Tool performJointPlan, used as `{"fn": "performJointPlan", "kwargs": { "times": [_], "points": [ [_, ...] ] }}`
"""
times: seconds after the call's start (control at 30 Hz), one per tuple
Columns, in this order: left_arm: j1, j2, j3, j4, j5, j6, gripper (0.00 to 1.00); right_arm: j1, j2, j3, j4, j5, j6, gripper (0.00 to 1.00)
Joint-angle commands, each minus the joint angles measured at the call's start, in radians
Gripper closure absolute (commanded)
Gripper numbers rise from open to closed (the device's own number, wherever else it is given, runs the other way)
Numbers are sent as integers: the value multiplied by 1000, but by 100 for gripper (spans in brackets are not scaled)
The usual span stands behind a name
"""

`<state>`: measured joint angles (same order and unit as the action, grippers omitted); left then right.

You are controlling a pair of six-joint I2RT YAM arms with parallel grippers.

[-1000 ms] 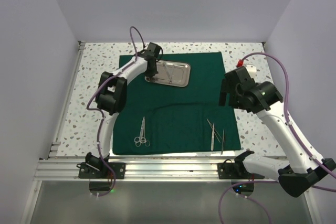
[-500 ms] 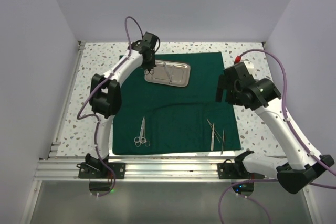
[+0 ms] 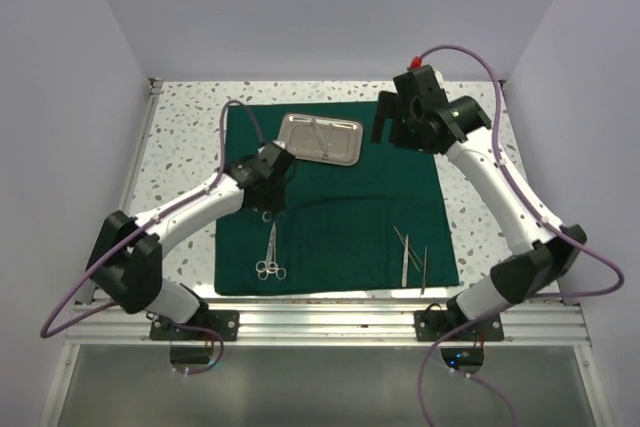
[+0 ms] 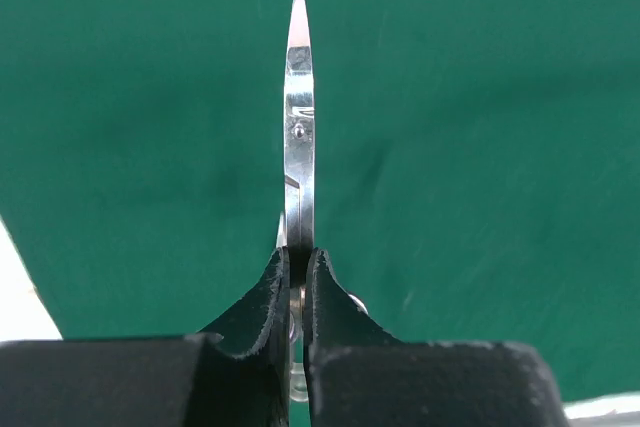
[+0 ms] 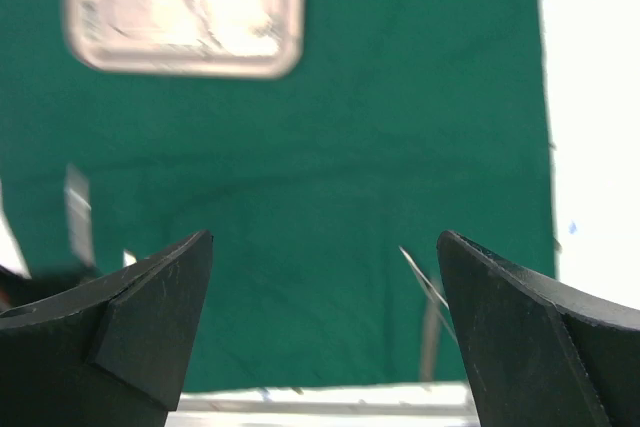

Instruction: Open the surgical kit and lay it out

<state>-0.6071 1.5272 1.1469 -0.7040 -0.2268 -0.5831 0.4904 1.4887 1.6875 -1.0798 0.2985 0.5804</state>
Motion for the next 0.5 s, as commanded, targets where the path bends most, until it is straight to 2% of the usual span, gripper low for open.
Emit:
{"fn": "performJointPlan", "kwargs": {
  "times": [0.0,0.17,0.3,0.4,0.47],
  "points": [
    [-20,-125,-186,75,3,-122,100,-1,109,132,101,-87,16,2],
    [-25,-202,-341,107,30,-129,100,-1,374,355,116,-131,16,2],
    [-25,-211,-352,116,40,-69,68,2,553,512,101,-141,45,2],
    [-25,-213,-302,97,53,-28,53,4,635,581,113,-141,70,2],
    [-25,-207,-242,69,67,-15,49,2,671,613,138,-147,78,2]
  ]
}}
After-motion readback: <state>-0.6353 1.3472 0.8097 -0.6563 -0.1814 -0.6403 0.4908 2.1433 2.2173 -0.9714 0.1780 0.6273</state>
